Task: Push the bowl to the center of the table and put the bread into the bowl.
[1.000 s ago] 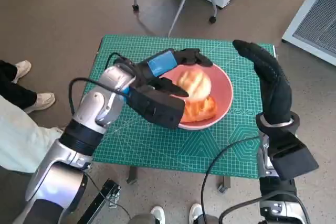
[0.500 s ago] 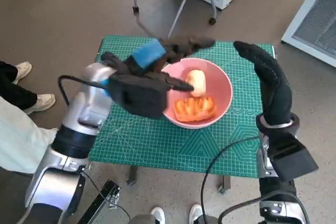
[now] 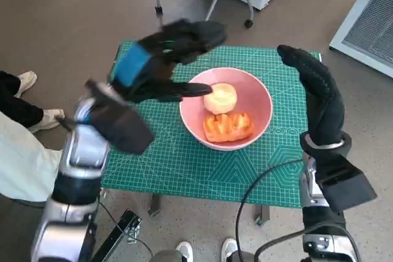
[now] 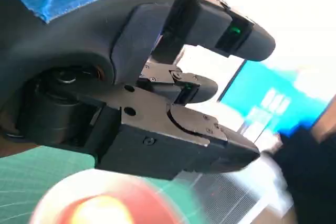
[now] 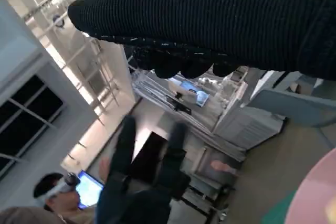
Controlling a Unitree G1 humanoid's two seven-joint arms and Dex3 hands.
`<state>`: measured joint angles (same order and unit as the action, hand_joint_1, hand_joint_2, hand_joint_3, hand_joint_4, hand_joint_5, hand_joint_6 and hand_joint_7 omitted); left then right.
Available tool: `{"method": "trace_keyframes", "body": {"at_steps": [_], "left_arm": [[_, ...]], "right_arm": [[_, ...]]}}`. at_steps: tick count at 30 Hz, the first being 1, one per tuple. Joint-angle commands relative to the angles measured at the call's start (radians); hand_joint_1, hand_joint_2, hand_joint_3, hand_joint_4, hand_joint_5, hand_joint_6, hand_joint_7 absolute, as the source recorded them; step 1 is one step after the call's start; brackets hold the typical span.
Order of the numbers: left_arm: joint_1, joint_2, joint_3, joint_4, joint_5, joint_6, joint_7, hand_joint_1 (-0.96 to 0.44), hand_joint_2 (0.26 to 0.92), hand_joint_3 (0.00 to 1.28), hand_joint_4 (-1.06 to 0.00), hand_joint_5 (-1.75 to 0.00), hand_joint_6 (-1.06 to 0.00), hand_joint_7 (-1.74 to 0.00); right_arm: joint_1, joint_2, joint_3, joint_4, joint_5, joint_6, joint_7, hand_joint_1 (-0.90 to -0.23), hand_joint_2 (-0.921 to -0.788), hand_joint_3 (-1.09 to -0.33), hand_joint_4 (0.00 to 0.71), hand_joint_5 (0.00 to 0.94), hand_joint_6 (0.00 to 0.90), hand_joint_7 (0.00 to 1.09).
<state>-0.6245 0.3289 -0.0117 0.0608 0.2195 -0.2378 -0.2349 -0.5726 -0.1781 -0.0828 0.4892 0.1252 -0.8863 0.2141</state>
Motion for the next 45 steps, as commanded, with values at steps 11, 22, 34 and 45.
{"method": "trace_keyframes", "body": {"at_steps": [11,22,34,45], "left_arm": [[0.184,-0.084,0.049,-0.096,-0.058,-0.175,0.142,0.00,0.915,0.03,-0.18,-0.98,-0.20,-1.00],[0.209,-0.091,0.047,-0.074,-0.051,-0.228,0.172,0.00,0.921,0.05,-0.17,-0.95,-0.19,-0.98],[0.217,-0.091,0.047,-0.066,-0.037,-0.222,0.185,0.01,0.920,0.07,-0.18,-0.92,-0.20,-0.98],[0.211,-0.099,0.046,-0.051,-0.051,-0.216,0.183,0.02,0.919,0.08,-0.19,-0.90,-0.20,-0.97]], "right_arm": [[0.001,0.011,0.001,-0.069,0.011,0.060,0.003,-0.571,-0.921,-0.815,0.321,0.041,0.024,0.80],[-0.006,0.008,-0.004,-0.077,0.006,0.078,0.002,-0.582,-0.921,-0.804,0.331,0.043,0.025,0.80],[-0.003,0.007,-0.011,-0.118,-0.005,0.117,-0.013,-0.587,-0.921,-0.796,0.350,0.049,0.040,0.80],[0.008,0.009,-0.011,-0.140,-0.013,0.135,-0.012,-0.591,-0.921,-0.797,0.344,0.042,0.044,0.80]]}}
